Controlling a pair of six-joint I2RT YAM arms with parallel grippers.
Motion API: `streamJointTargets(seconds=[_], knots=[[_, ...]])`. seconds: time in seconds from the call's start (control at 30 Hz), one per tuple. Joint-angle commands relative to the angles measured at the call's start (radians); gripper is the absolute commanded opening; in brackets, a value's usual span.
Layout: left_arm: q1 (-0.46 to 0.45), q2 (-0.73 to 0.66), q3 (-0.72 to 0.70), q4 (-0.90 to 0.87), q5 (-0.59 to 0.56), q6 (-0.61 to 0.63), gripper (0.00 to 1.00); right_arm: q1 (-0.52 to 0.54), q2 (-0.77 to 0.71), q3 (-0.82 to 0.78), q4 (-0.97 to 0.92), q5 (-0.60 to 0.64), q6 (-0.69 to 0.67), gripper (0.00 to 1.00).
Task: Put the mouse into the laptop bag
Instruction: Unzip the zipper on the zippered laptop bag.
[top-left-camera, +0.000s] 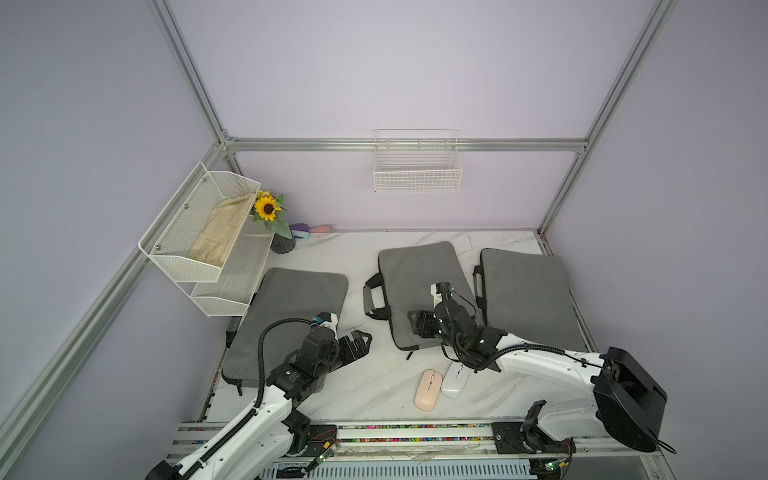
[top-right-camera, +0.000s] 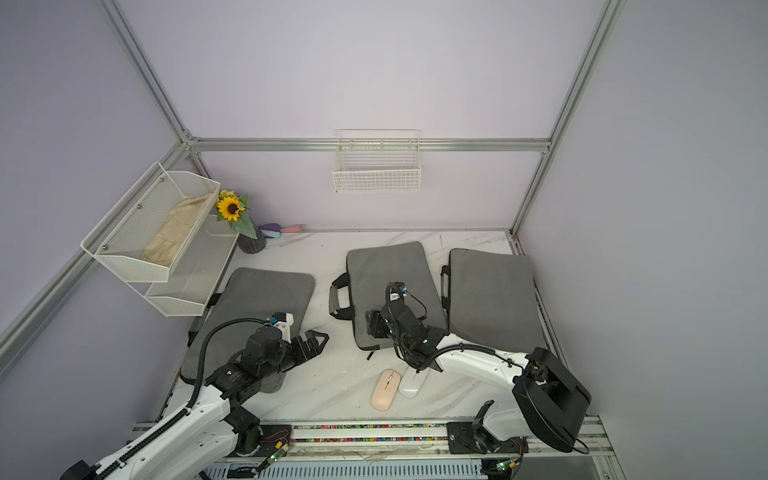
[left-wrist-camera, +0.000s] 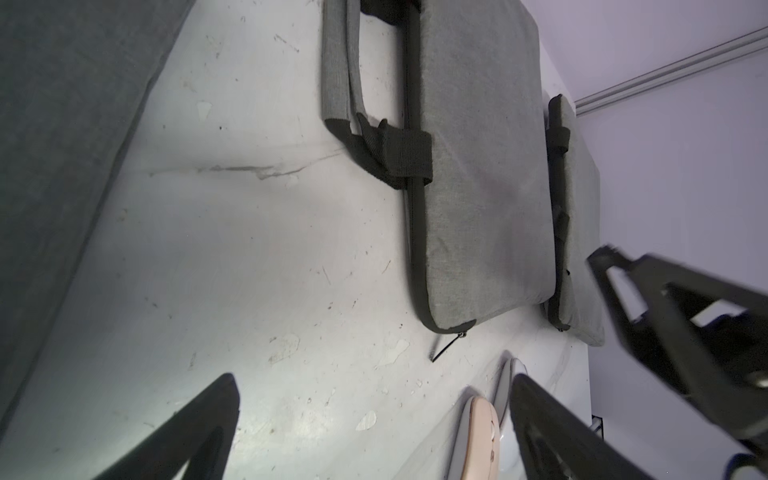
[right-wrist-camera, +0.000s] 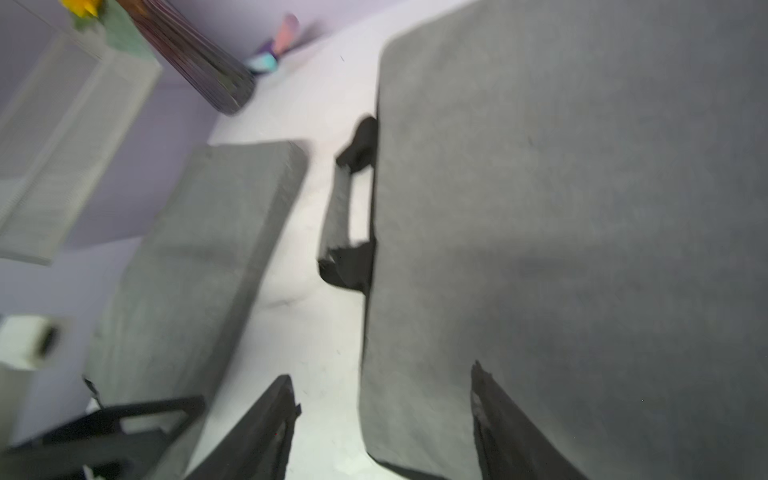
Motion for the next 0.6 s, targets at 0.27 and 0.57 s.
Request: streamJointTargets(seconds=[0.27,0.57], knots=[[-0.008,-0.087,-0.014,-0.010,-0.138,-0.011,1.00,0.101,0.179,-0.065,0.074,-0.060,0.129,0.59],[-0.006,-0.032,0.030,-0.011,-0.129,-0.017,1.00,0.166,0.298,0.031,-0.055,0.050,0.126,0.58]])
